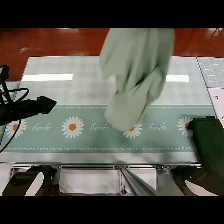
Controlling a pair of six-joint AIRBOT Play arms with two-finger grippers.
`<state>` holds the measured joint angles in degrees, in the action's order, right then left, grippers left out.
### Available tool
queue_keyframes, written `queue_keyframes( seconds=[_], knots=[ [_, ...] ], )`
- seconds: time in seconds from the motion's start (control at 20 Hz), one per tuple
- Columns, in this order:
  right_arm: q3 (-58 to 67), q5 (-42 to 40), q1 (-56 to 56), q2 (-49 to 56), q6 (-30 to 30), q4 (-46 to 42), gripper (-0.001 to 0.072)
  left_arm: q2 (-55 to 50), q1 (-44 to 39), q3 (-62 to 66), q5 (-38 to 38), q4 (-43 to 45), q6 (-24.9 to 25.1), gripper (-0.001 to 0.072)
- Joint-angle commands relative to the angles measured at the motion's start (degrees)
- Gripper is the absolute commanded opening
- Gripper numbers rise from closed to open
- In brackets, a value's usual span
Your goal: Fold the shirts.
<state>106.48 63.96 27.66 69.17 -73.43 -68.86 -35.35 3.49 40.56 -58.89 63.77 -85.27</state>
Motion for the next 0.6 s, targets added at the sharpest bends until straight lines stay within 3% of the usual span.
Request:
queue_keyframes(
  seconds=[0.0, 0.25, 0.4, 0.45, 0.5, 0.55],
  knots=[
    [-5.92, 3.58, 8.68, 5.05, -1.33, 0.44, 0.0018, 0.33, 0.07, -0.11, 0.35, -0.35, -0.04, 0.0506],
    [-20.46, -5.88, 15.28, 17.7, -2.89, 3.89, 0.0018, 0.04, 0.04, -0.39, -4.7, -0.33, 0.46, 0.0506],
    [-20.85, -5.97, 15.58, 24.2, -5.81, 4.02, 0.002, -1.01, 0.04, -0.81, -9.14, -0.37, 1.64, 0.0506],
    [-20.83, -5.33, 15.04, 25.35, -7.15, 4.02, 0.0109, -1.14, 0.04, -1.53, -9.07, -0.42, 1.4, 0.0506],
    [-20.83, -4.17, 14.25, 25.66, -7.89, 3.98, 0.0337, -1.44, 0.04, -2.32, -9.05, -0.42, 1.4, 0.0506],
    [-20.41, -1.88, 12.87, 25.2, -7.58, 3.19, 0.0407, -2.01, 0.07, -3.26, -9.05, -0.39, 1.49, 0.0506]
  ],
)
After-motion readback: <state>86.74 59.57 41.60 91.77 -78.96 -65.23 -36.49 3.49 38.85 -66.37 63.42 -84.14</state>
